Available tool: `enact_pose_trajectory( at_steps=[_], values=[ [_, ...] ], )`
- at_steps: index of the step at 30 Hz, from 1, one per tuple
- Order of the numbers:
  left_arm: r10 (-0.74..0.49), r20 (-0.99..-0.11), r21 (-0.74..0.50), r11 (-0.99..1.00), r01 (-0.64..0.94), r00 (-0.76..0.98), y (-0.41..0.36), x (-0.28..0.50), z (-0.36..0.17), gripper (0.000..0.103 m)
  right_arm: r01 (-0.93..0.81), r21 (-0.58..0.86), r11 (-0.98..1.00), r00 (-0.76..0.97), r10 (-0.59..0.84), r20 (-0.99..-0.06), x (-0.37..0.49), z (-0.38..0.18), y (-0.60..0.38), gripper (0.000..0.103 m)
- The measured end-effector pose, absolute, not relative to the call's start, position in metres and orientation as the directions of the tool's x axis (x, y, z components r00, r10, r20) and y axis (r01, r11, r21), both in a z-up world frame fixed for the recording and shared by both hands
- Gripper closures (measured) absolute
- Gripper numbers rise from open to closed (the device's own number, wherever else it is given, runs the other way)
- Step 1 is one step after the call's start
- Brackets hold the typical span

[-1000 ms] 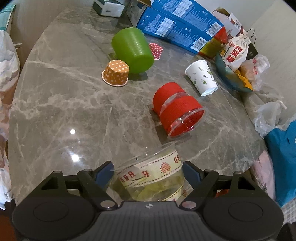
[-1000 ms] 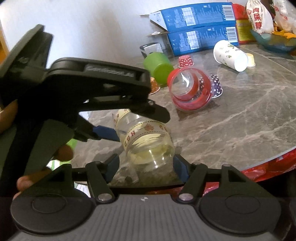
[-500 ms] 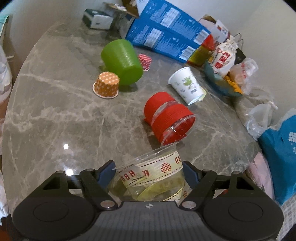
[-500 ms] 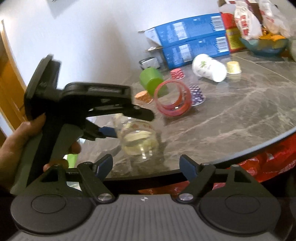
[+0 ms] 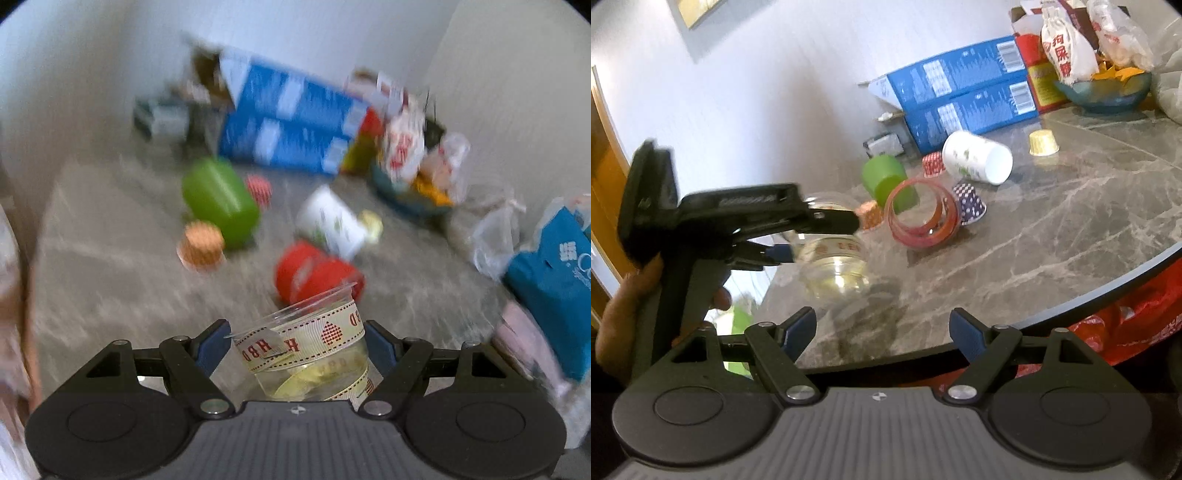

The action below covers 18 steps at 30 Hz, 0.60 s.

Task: Flip cup upright
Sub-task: 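Rotate the held clear cup upright with the left tool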

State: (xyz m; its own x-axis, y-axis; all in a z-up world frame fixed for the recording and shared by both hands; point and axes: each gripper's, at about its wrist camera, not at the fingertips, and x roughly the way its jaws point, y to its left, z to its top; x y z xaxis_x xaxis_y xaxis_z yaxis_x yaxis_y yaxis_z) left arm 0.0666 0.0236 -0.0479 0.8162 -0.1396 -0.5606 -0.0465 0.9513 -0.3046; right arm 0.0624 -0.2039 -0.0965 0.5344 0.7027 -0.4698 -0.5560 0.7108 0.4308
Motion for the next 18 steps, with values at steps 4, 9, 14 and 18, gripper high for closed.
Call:
enact_pose_trajectory(
  at_steps=[4,9,14,18],
  values=[
    [0.046,-0.368,-0.120,0.988,-0.097,0.929,0.015,0.036,-0.050,0.023,-0.569,0.413,0.711,0.566,0.703,-0.431,0.057,-0.098,-0.205,0.015],
    [0.200,-0.132,0.105,0.977,-0.187,0.971,-0.011,0.012,-0.069,0.022,-0.566,0.374,0.735,0.646,0.677,-0.352,0.047,-0.108,-0.210,0.001],
    [0.166,-0.073,0.131,0.979,-0.156,0.983,-0.028,0.009,-0.078,0.022,-0.524,0.344,0.779,0.721,0.620,-0.308,0.047,-0.114,-0.215,0.001],
    [0.146,-0.060,0.098,0.985,-0.140,0.987,-0.031,0.010,-0.076,0.022,-0.482,0.361,0.798,0.746,0.590,-0.308,0.053,-0.117,-0.220,0.001]
  ],
)
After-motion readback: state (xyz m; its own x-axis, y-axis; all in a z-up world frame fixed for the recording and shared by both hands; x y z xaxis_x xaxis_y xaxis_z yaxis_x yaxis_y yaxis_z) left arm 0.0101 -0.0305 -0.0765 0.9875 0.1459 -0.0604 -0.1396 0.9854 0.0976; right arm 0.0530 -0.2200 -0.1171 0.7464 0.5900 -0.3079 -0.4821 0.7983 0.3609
